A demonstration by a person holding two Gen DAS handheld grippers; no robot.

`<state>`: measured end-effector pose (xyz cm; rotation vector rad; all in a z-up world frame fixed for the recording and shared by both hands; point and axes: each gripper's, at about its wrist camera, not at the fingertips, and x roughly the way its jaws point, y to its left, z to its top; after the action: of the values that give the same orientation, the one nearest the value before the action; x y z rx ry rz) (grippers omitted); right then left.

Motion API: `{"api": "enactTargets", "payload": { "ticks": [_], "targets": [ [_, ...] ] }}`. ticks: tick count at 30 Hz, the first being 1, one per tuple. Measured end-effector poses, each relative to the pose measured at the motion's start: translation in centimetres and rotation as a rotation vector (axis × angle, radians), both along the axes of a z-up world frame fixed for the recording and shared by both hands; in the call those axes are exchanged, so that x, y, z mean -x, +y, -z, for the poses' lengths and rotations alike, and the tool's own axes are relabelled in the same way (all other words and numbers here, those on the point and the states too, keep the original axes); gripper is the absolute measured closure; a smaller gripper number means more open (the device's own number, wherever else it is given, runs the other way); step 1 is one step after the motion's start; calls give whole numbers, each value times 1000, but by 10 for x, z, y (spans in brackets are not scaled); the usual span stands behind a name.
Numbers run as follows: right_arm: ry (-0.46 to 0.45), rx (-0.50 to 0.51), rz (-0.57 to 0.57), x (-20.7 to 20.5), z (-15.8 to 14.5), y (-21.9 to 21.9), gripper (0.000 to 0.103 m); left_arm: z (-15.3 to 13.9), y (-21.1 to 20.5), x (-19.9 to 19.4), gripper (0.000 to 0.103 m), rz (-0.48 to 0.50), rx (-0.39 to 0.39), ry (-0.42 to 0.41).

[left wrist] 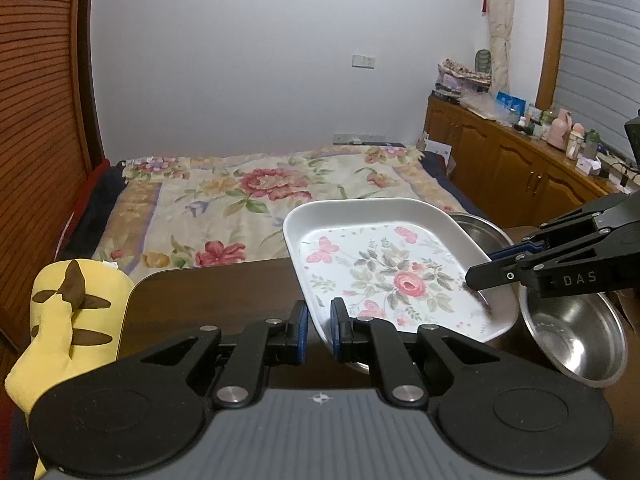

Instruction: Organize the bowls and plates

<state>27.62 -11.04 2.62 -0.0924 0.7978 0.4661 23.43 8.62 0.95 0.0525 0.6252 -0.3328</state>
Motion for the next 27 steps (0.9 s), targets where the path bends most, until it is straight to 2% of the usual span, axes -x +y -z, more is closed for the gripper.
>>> {"api": "enactTargets", "payload": {
  "ticks": [18, 27],
  "targets": [
    [-37, -10, 9, 59, 2, -8, 87, 1, -5, 67, 89, 22, 2, -27],
    [-46, -15, 3, 78, 2, -9, 87, -1, -1, 82, 89, 35, 9, -24]
  ]
}}
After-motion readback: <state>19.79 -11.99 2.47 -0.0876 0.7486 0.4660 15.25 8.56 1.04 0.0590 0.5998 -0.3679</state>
